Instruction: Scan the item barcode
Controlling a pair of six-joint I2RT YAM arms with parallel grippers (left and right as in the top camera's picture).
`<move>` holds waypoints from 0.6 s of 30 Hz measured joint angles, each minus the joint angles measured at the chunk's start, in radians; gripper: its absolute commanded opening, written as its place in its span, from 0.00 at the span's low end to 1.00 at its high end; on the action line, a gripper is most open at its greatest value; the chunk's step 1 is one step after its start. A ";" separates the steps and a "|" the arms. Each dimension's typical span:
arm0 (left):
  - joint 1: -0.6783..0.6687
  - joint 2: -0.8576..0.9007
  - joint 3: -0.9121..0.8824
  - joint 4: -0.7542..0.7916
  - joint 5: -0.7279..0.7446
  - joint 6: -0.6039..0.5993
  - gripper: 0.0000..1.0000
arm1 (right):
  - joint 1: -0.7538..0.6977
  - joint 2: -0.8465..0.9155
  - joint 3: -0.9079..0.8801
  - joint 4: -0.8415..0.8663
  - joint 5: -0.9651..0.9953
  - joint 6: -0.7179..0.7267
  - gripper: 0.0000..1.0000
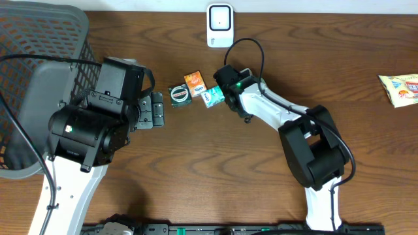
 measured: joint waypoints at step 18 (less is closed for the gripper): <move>0.000 0.000 0.000 0.000 0.000 0.000 0.98 | 0.000 0.000 -0.064 0.075 0.056 0.026 0.01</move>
